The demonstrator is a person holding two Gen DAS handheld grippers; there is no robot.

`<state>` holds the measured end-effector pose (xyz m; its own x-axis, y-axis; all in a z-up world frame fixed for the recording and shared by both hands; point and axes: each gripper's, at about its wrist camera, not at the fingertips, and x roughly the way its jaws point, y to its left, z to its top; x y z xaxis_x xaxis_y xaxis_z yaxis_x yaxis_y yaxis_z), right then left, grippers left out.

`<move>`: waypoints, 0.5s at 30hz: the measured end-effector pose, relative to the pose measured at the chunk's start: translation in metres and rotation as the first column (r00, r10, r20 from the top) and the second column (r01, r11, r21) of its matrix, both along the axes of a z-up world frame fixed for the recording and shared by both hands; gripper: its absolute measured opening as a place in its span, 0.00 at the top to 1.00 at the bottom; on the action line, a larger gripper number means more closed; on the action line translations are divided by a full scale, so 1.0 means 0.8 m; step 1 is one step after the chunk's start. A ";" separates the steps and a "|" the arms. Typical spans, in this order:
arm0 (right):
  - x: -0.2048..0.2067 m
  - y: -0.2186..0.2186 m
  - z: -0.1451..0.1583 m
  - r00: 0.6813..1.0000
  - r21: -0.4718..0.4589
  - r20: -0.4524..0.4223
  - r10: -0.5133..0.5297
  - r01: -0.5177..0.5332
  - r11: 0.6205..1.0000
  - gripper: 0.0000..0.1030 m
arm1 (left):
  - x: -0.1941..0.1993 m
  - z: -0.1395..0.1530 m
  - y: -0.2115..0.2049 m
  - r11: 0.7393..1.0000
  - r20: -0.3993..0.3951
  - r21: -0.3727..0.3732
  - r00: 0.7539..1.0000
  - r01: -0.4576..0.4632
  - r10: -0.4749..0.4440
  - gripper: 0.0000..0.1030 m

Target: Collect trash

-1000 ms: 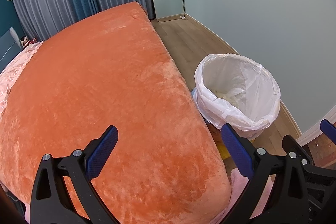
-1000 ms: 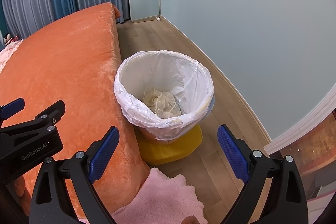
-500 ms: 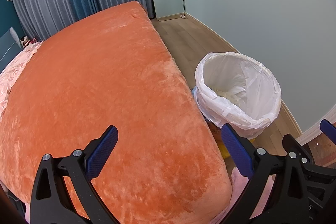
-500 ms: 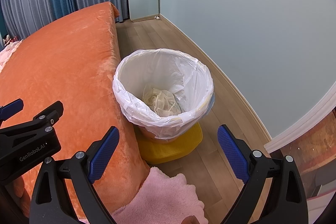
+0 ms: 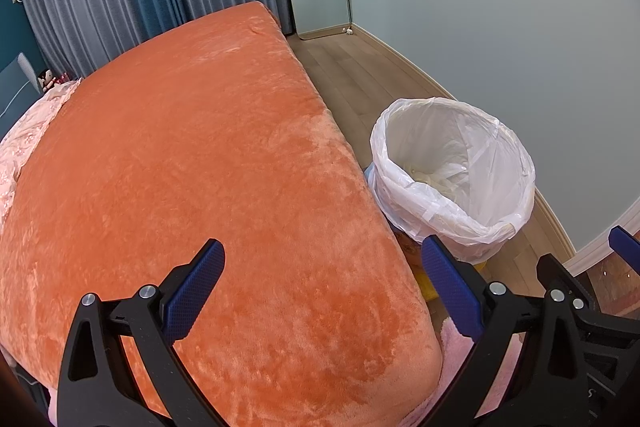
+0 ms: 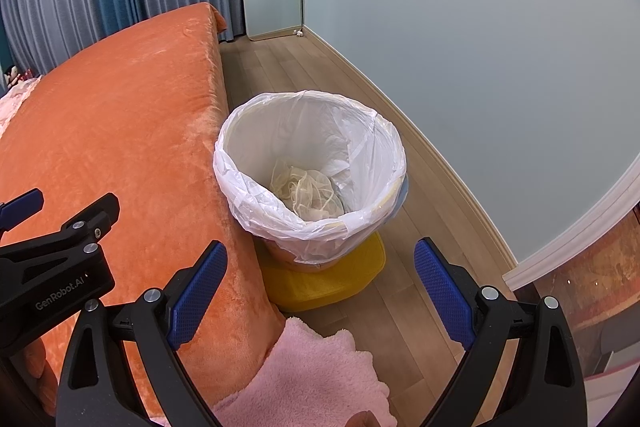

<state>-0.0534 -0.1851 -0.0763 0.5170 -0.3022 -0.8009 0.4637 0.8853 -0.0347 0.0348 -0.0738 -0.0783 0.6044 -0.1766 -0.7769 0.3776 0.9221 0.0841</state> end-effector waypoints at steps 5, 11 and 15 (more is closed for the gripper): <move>0.000 0.000 0.000 1.000 -0.001 0.000 0.000 0.000 1.000 0.12 | -0.001 -0.001 0.000 1.000 -0.001 0.000 1.000 0.001 -0.001 0.09; 0.000 0.000 0.000 1.000 0.000 0.000 -0.001 0.001 1.000 0.12 | -0.001 -0.001 0.000 1.000 -0.001 0.002 1.000 0.004 -0.004 0.09; 0.000 0.000 0.000 1.000 0.000 0.000 -0.001 0.001 1.000 0.12 | -0.001 -0.001 0.001 1.000 -0.004 0.001 1.000 0.003 -0.003 0.09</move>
